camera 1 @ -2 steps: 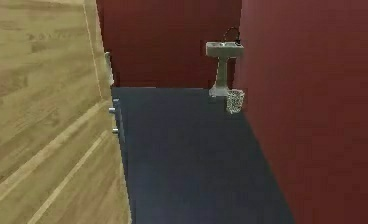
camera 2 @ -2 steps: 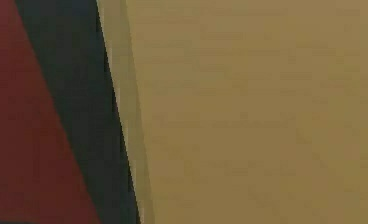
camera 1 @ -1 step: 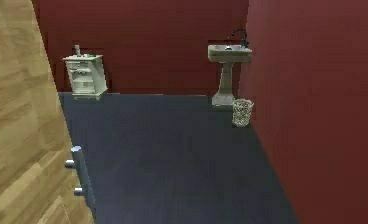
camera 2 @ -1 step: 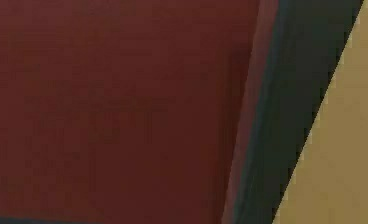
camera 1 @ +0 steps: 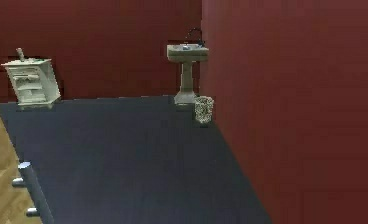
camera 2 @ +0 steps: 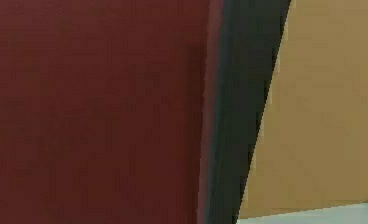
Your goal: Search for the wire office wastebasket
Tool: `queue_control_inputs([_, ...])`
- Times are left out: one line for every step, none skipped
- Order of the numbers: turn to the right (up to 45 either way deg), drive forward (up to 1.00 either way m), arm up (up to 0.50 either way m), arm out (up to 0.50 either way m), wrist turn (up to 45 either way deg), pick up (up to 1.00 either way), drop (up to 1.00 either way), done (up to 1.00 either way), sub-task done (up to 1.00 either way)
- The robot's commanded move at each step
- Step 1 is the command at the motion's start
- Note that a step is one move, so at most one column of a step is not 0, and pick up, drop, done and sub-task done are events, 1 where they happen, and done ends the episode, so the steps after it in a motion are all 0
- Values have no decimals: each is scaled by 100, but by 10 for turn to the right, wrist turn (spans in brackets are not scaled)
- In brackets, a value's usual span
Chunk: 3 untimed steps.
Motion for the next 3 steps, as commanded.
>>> queue_control_inputs([0, 100, 0, 0, 0, 0, 0, 0, 0])
queue_control_inputs([30, 0, 0, 0, 0, 0, 0, 0, 0])
queue_control_inputs([0, 85, 0, 0, 0, 0, 0, 0, 0])
